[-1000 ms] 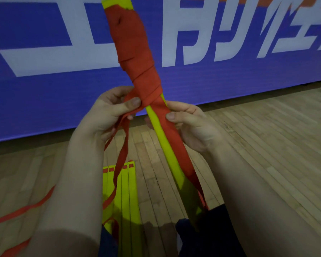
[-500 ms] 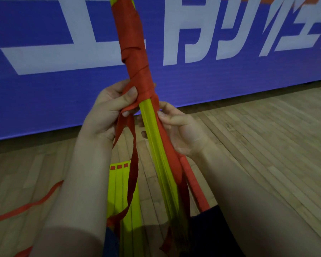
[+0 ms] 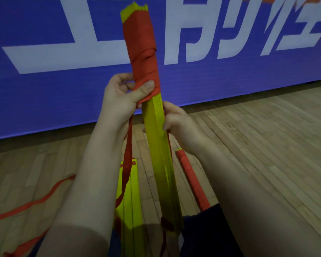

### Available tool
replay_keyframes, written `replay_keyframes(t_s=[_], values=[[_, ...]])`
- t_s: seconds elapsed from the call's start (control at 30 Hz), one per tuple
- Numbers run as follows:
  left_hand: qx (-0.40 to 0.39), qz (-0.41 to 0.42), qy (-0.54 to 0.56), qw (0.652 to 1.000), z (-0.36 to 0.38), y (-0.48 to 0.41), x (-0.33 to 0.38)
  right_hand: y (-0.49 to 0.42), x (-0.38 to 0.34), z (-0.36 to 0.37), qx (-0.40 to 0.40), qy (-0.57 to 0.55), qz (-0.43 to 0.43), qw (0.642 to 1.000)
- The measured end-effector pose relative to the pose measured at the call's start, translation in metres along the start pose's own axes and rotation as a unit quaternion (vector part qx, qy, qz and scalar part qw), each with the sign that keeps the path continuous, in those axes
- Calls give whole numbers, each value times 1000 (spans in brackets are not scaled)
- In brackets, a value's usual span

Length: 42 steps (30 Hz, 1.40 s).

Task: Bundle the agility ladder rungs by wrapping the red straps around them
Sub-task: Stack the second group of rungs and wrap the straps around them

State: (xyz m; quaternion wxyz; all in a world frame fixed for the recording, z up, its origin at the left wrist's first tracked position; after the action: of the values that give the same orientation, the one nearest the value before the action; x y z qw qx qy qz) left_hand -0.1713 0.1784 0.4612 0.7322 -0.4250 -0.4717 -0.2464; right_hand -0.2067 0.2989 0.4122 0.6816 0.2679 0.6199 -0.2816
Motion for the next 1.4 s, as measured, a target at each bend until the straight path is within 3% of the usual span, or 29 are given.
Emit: replay_keyframes(t_s=[0.13,0.3,0.43,0.77,1.17,1.4], values=[[-10,22,-94,995,7,5,2,-8,16,-2,104,140,-21,984],[-70,39,-174,982,10,9,13,-9,17,-16,198,117,-74,970],[-139,-41,-121,982,3,11,7,-5,10,-22,147,100,-75,981],[-267,-143,-106,947,-4,20,-10,0,-7,-31,130,66,-98,984],[-343,-127,-78,927,3,31,3,5,-8,-41,160,71,-84,981],[-322,-93,-144,931,-1,24,4,6,-11,-46,186,48,-90,977]])
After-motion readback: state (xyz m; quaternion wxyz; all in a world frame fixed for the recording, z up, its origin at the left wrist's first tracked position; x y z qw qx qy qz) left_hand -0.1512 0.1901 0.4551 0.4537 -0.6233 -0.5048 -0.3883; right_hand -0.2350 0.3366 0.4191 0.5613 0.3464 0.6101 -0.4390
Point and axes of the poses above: each hand's wrist, its own y-axis away from the middle knuckle, its own z-axis out of the palm, x = y × z, the point moved 6 cm from there along -y, towards the middle knuckle, and after that the axes turned 7 degrees about z, right-handed, at the moved point
